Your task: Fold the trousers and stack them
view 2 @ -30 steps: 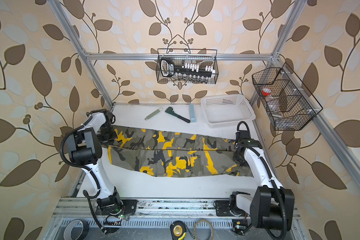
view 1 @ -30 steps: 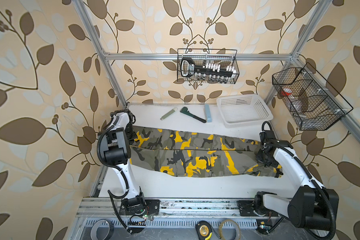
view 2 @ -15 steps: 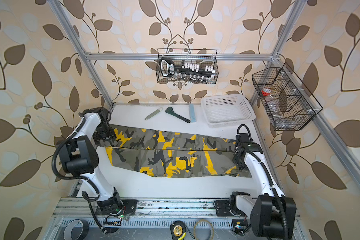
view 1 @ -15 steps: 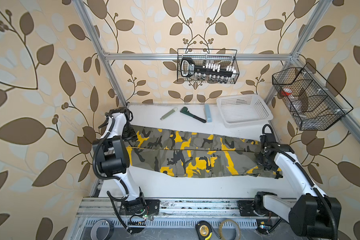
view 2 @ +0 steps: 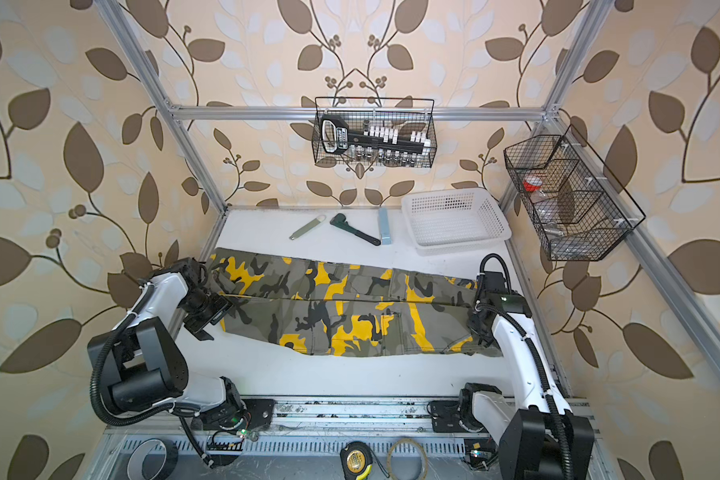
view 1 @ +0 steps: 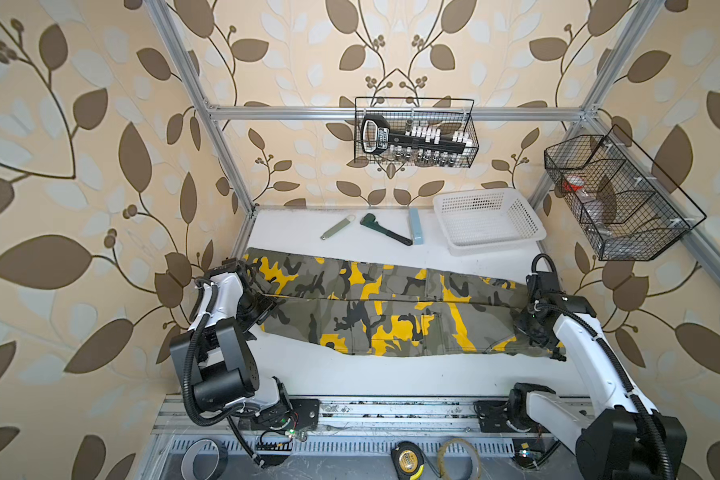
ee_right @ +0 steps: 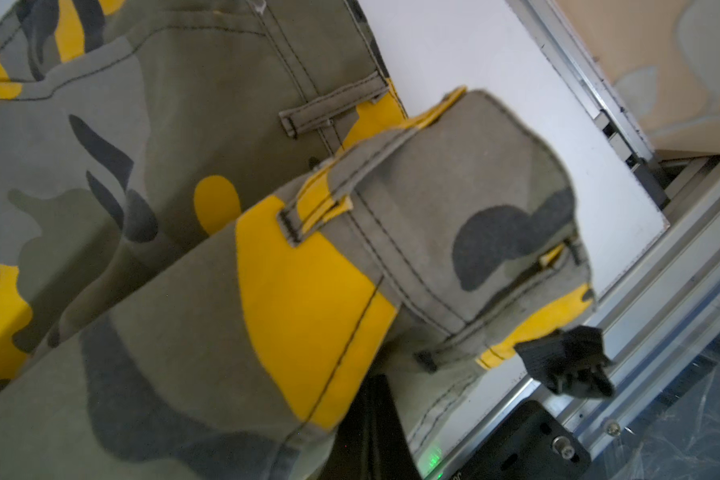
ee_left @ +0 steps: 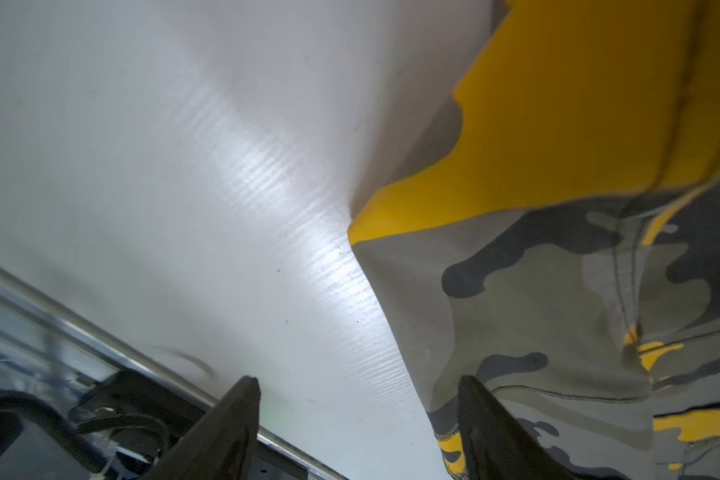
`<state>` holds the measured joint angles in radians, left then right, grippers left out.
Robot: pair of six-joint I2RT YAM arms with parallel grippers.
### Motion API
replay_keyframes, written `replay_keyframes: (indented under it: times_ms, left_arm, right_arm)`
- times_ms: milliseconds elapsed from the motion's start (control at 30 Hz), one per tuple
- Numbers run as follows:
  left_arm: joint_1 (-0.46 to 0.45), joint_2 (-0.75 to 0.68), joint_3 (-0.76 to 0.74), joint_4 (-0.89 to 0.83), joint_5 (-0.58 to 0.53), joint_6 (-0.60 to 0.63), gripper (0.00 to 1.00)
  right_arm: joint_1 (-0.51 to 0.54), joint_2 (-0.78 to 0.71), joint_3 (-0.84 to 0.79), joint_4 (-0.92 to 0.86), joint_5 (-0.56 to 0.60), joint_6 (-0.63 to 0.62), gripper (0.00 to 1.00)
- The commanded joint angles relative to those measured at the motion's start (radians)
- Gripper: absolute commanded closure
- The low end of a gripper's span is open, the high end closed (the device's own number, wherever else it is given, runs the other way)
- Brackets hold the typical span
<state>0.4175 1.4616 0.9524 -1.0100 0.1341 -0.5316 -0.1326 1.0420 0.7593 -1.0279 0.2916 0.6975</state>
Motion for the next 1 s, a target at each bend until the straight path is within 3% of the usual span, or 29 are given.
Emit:
replay_keyframes:
  times_ms: [0, 167, 267, 433, 500, 767, 967]
  left_arm:
    - [-0.003, 0.059, -0.037, 0.126, 0.103, -0.051, 0.25]
    - [-0.003, 0.137, -0.06, 0.175, 0.091, -0.029, 0.32]
    - [-0.003, 0.159, -0.064, 0.203, 0.096, -0.025, 0.43]
    - [-0.003, 0.158, -0.002, 0.154, 0.081, -0.008, 0.87]
    - [-0.003, 0.13, 0.048, 0.091, 0.058, 0.015, 0.98]
    - [-0.003, -0.016, 0.274, -0.232, -0.056, 0.106, 1.0]
    - [-0.003, -0.109, 0.35, -0.34, -0.152, 0.129, 1.0]
  right_arm:
    - [0.011, -0.018, -0.027, -0.018, 0.0, 0.048, 1.0]
    - [0.011, -0.031, -0.035, -0.023, 0.001, 0.059, 1.0]
    - [0.004, -0.033, -0.016, -0.033, 0.006, 0.051, 1.0]
    - [-0.029, -0.046, 0.049, -0.079, 0.014, 0.022, 1.0]
    - [-0.035, -0.054, 0.089, -0.108, 0.024, 0.018, 1.0]
    - [-0.055, -0.096, 0.203, -0.263, -0.056, 0.046, 1.0]
    - [-0.059, -0.136, 0.216, -0.428, -0.118, 0.088, 1.0]
